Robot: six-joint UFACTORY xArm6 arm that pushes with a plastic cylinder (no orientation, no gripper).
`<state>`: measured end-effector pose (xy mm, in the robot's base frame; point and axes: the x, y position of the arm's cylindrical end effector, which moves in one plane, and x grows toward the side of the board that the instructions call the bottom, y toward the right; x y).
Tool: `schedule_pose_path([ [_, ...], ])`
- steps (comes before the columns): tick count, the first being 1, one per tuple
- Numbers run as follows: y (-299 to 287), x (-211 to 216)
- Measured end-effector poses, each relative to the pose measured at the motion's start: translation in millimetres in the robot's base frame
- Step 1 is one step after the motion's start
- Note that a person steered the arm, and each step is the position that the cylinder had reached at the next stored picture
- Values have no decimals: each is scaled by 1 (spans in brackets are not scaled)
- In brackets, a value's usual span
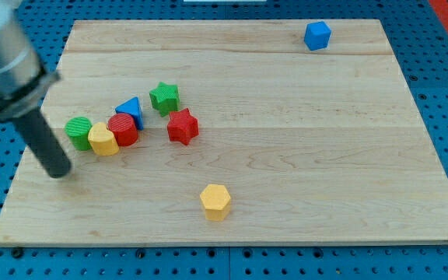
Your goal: Place the red star towards the bottom of the blue cube
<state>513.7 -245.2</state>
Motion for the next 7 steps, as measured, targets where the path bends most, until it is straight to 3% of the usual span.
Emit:
schedule_pose_path([
  [1, 0, -43],
  [2, 100, -55],
  [3, 162, -74],
  [4, 182, -97],
  [6, 185, -66],
  [7, 290, -61],
])
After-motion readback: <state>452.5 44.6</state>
